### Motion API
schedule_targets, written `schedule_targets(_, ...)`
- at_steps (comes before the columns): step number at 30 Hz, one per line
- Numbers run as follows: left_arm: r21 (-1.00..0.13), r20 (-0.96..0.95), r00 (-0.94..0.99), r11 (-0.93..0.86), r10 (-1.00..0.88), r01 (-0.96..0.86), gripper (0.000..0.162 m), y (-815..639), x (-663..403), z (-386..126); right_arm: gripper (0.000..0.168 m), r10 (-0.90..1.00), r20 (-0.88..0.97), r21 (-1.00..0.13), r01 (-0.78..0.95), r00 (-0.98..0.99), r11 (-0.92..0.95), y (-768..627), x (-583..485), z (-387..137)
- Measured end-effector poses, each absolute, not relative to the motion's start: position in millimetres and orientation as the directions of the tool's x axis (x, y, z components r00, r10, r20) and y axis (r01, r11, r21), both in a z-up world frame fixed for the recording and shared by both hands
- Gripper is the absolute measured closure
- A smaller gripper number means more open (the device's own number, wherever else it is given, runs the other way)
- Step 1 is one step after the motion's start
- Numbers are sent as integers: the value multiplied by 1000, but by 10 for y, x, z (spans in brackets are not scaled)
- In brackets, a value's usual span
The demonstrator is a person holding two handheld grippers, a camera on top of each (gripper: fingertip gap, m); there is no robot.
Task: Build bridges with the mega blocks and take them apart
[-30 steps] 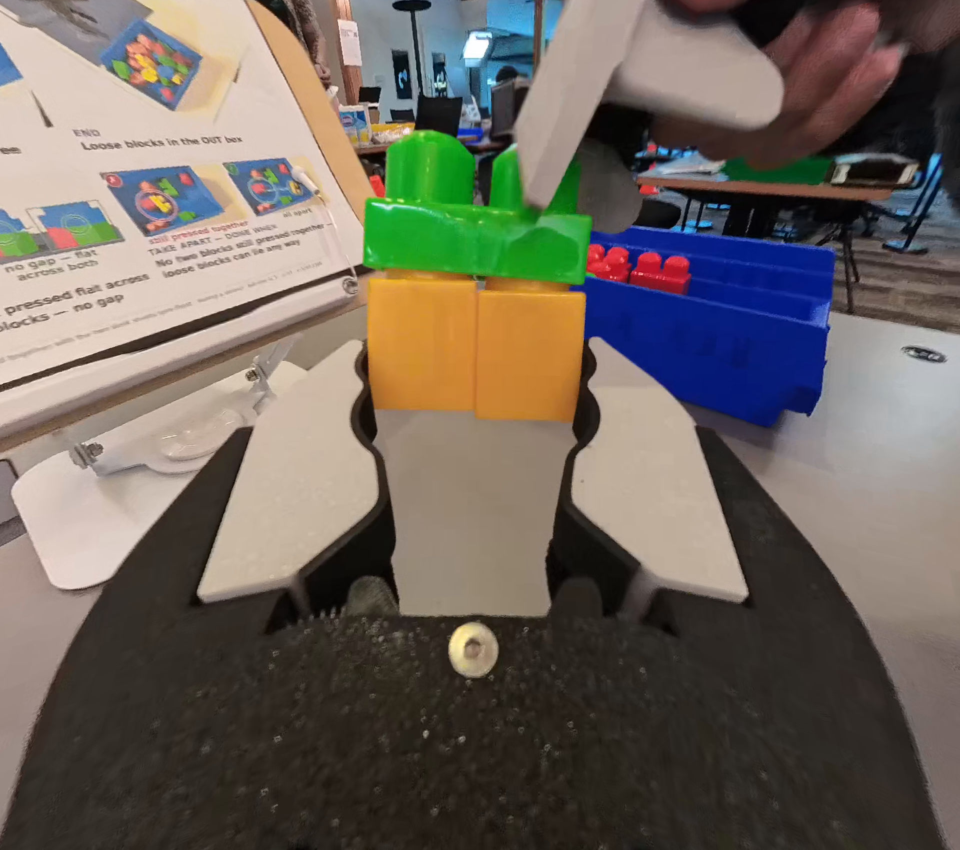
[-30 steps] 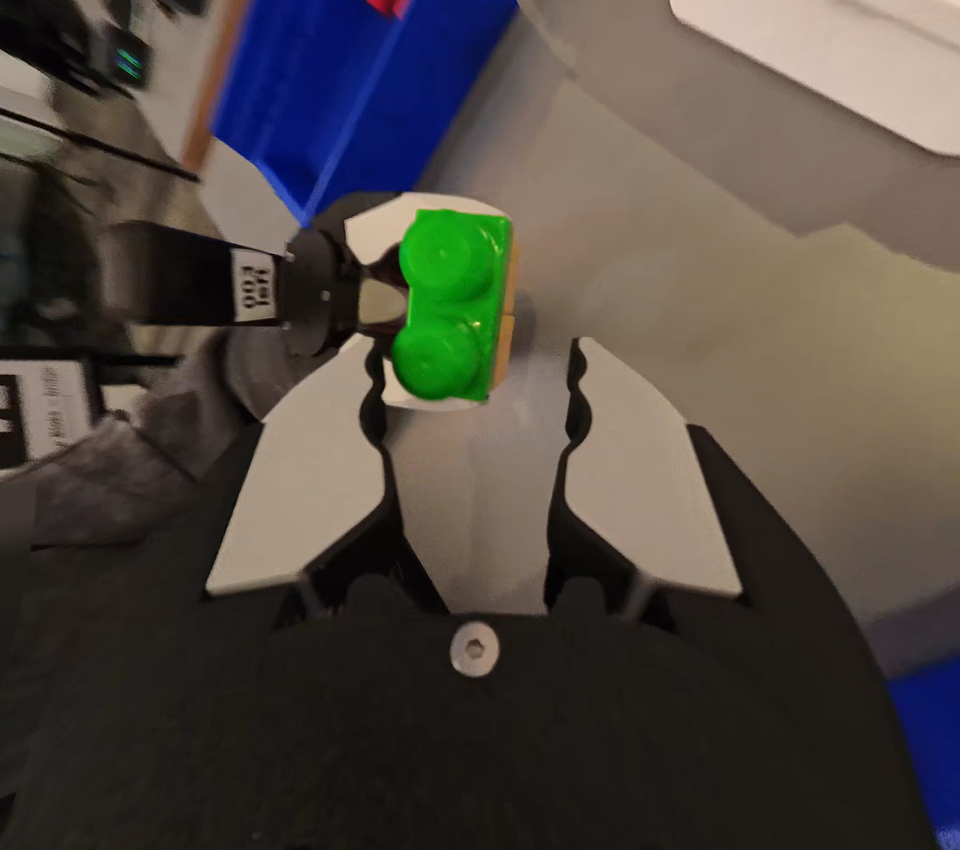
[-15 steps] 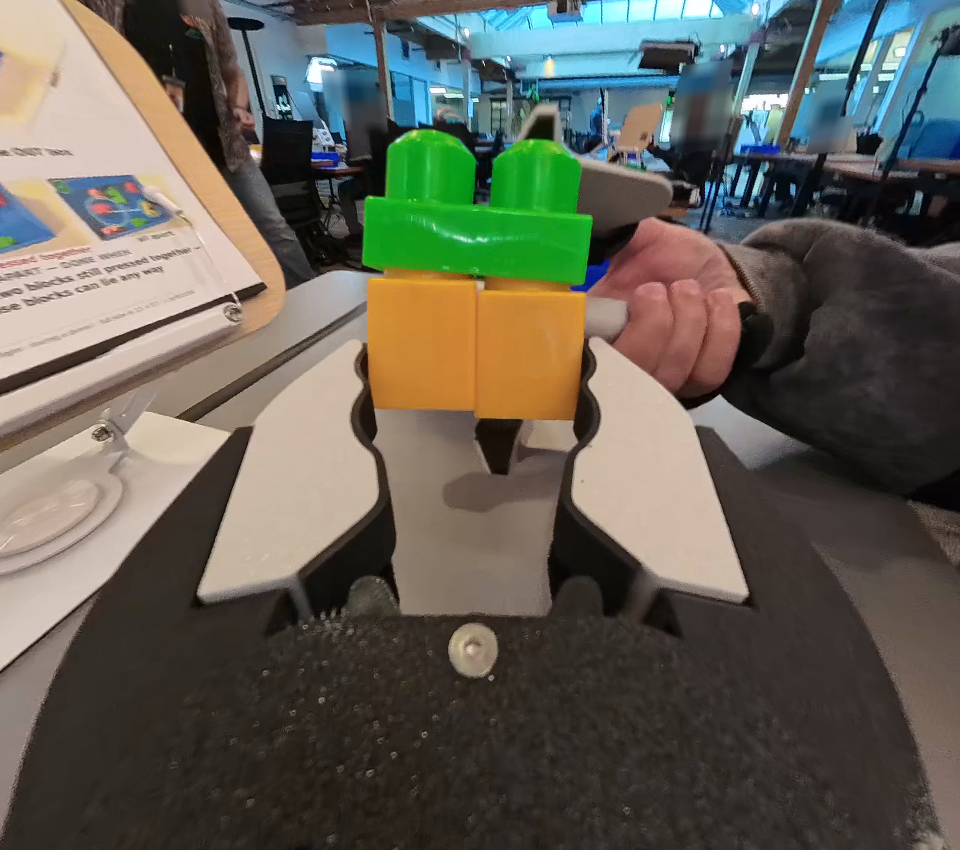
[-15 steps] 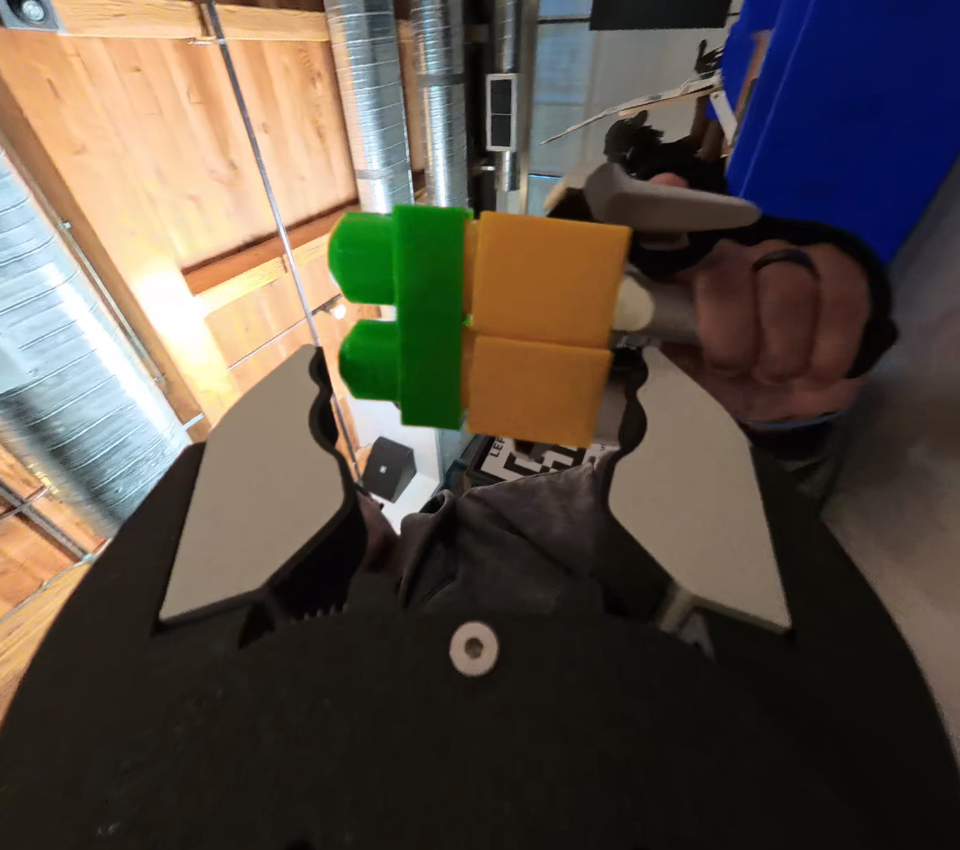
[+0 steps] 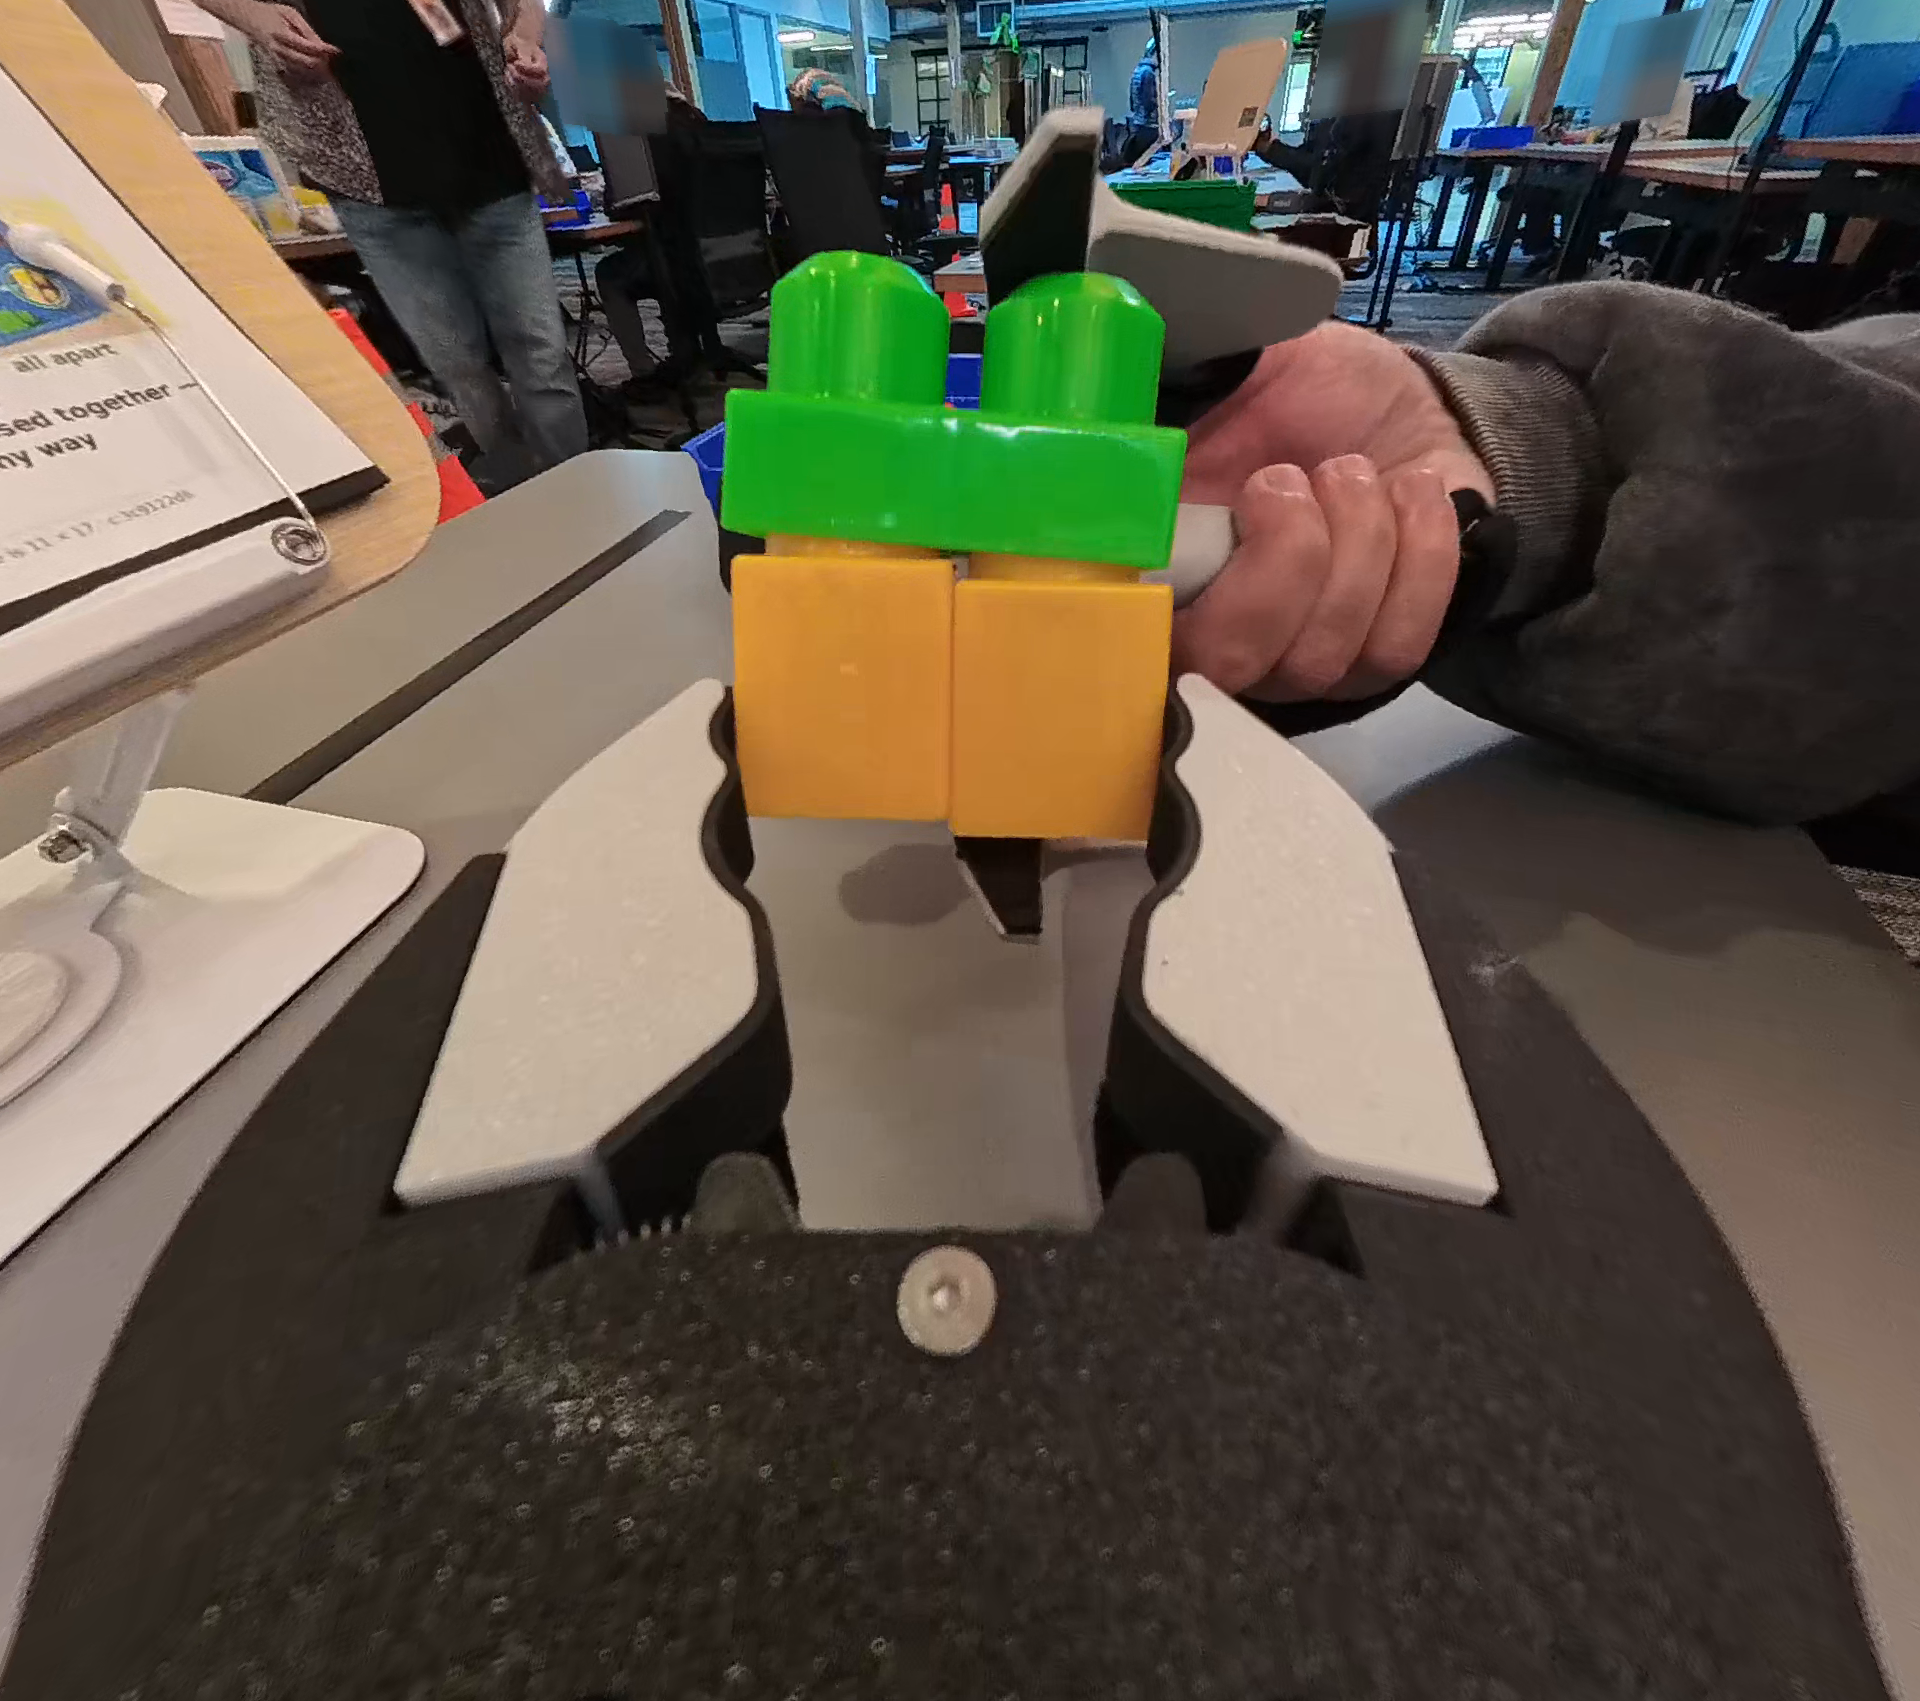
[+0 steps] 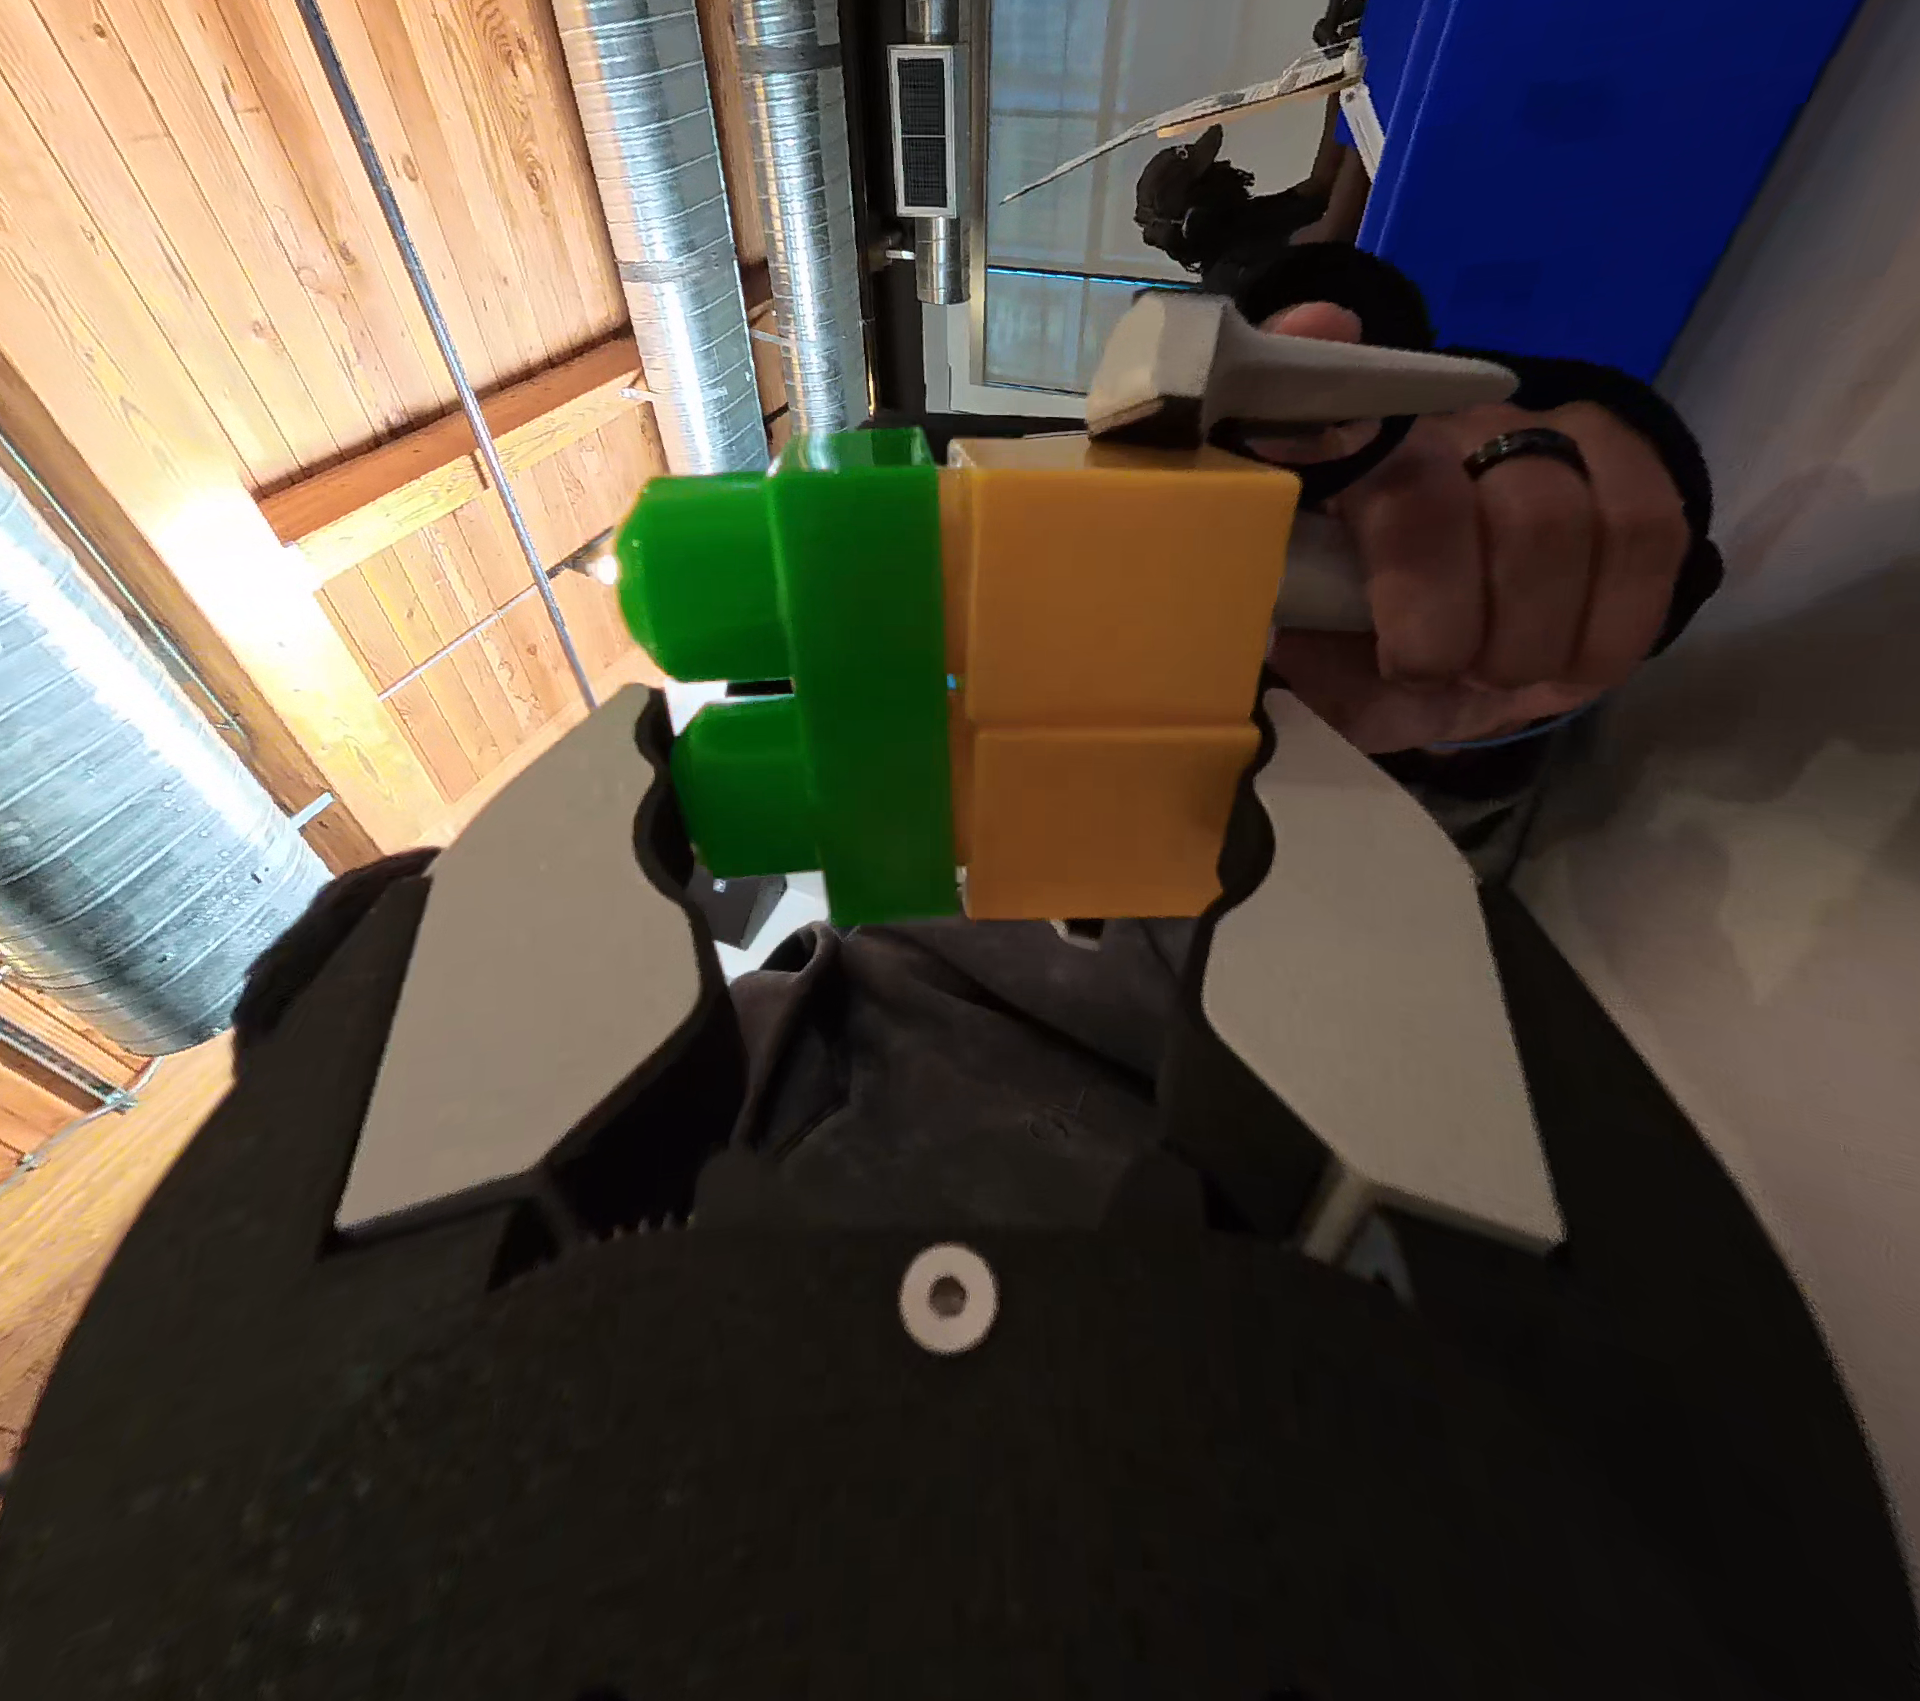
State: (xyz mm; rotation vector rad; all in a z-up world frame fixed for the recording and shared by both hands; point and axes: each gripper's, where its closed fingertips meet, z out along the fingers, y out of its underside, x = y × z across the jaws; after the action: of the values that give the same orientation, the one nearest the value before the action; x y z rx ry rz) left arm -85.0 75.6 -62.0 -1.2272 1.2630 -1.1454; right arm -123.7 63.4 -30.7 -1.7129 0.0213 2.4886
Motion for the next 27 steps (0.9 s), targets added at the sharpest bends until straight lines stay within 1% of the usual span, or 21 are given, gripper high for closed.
schedule_targets(6, -993, -46, 21, 44, -999, -108, 87, 781, -826, -728, 70, 105, -943, -71, -119, -316, -990, 654, -1207, -404)
schedule_targets(13, -993, -44, 10, 43, -999, -108, 87, 757, -834, -705, 70, 116, -945, -89, -101, -307, -991, 614, -1225, -383)
schedule_targets(15, -993, -44, 6, 43, -999, -106, 87, 754, -838, -698, 71, 115, -942, -89, -95, -314, -991, 609, -1229, -378)
schedule_targets(19, -995, -34, 6, 33, -999, -92, 87, 747, -850, -658, 70, 82, -926, -48, -100, -369, -994, 618, -1230, -337)
schedule_targets(22, -995, -50, 13, 49, -999, -90, 87, 743, -859, -635, 69, 106, -912, -58, -132, -396, -990, 617, -1219, -324)
schedule_targets(25, -997, -32, 14, 31, -999, -71, 87, 751, -877, -593, 52, 125, -908, -57, -177, -401, -983, 690, -1182, -377)
schedule_targets(27, -998, -27, 11, 27, -1000, -58, 87, 751, -887, -575, 51, 125, -894, -38, -206, -430, -978, 779, -1128, -364)
